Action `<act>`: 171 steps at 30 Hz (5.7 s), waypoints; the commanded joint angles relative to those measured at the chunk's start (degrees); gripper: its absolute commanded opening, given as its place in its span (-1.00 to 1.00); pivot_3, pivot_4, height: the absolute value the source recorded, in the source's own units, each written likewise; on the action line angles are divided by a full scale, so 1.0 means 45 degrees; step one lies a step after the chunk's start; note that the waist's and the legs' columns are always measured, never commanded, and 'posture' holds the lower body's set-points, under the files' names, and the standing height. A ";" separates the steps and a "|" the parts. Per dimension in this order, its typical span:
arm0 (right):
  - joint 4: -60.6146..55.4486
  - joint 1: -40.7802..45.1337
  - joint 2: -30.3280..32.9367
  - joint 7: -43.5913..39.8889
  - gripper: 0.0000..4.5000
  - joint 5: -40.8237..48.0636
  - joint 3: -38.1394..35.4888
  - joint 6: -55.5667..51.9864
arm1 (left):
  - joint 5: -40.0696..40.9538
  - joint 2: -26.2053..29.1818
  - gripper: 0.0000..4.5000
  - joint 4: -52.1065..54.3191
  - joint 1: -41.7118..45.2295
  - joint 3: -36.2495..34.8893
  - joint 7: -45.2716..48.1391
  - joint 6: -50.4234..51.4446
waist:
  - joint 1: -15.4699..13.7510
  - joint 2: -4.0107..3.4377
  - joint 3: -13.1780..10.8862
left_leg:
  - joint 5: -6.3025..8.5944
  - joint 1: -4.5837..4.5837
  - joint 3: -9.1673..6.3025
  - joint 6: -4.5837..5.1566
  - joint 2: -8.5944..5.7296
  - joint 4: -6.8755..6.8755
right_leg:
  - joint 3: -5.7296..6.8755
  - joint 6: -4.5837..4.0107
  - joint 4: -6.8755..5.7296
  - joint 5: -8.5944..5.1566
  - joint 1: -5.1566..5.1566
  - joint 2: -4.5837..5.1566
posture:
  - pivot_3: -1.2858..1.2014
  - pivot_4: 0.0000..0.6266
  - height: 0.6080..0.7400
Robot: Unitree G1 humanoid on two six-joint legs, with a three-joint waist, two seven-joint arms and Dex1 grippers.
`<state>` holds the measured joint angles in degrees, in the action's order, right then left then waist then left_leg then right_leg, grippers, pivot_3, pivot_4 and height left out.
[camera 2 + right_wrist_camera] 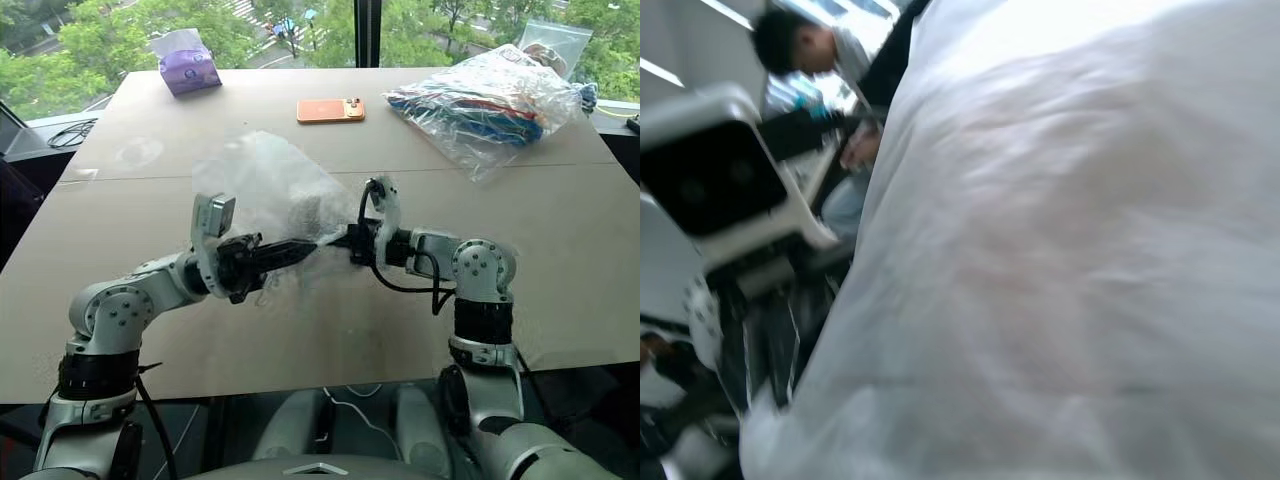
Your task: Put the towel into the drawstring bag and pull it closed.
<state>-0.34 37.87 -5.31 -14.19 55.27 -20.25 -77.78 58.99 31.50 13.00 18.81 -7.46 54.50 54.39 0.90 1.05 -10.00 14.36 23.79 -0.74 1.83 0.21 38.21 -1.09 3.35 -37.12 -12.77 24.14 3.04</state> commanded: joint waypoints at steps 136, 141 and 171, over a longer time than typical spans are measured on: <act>-0.1490 -0.1868 0.4694 -0.1329 -1.00 -1.0645 0.5742 1.1028 | -0.3665 0.1921 -0.28 0.1473 -0.2528 -0.0877 -0.1265 -0.2521 | 0.0195 0.0004 -0.0031 | -0.0021 0.0020 0.0054 -0.0035 0.0007 -0.0001 | -0.0065 -0.0002 -0.0106 -0.0005 0.0090 0.0019 | 0.03 -0.52 1.00; -0.1605 -0.1918 0.4636 -0.1406 -1.00 -1.0580 0.5753 1.0894 | -0.4565 0.0345 -0.28 0.1277 -0.3307 -0.1268 -0.3255 -0.3410 | 0.0165 0.0005 -0.0029 | -0.0020 0.0000 0.0050 -0.0031 0.0006 0.0014 | -0.0066 -0.0007 -0.0142 -0.0002 0.0086 0.0011 | 0.03 -0.52 1.00; -0.0957 -0.1827 0.4636 0.0983 -1.00 -1.1752 0.4085 1.1924 | -0.9687 -0.1439 -0.98 -0.0826 -0.3696 -0.1036 -0.6718 -0.9098 | 0.0004 -0.0007 -0.0017 | -0.0022 -0.0016 0.0062 -0.0032 0.0003 0.0021 | -0.0071 -0.0006 -0.0164 -0.0001 0.0080 -0.0003 | 0.03 -0.52 1.00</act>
<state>-4.53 28.28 15.55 -13.81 3.83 1.48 -26.78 16.58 24.92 7.50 2.27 -8.81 27.41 15.44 0.92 1.02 -10.07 14.27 23.72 -0.46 1.68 0.22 38.31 -1.41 3.32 -37.86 -12.77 24.50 3.03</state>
